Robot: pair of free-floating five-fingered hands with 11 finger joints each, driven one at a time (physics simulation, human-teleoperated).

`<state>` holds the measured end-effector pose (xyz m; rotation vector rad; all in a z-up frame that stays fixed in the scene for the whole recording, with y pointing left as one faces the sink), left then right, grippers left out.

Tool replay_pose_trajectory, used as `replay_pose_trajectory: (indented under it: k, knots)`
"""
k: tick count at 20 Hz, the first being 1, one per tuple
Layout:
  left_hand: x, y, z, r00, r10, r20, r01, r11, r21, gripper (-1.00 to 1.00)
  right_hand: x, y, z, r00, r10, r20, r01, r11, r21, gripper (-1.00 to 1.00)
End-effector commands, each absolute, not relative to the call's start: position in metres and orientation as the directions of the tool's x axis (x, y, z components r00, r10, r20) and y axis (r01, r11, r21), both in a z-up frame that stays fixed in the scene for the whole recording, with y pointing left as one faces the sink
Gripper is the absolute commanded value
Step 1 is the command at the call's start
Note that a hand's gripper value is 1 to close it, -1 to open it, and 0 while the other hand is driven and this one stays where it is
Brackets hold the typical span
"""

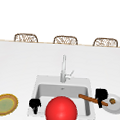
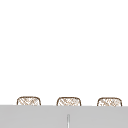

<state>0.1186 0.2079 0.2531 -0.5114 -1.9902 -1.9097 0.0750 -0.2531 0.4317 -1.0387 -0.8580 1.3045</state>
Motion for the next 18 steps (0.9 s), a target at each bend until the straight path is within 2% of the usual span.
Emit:
replay_pose_trajectory:
  k: [1, 18]
  knots:
    - [0.119, 0.208, 0.253, -0.879, 0.027, 0.475, 0.476, 0.035, 0.879, 0.0, 0.057, -0.262, 0.439, 0.035, 0.996, -0.086, -0.331, -0.069, -0.941, 1.0]
    - [0.119, 0.208, 0.253, -0.879, 0.027, 0.475, 0.476, 0.035, 0.879, 0.0, 0.002, -0.304, 0.435, -0.031, 0.998, -0.063, -0.334, -0.069, -0.94, 1.0]
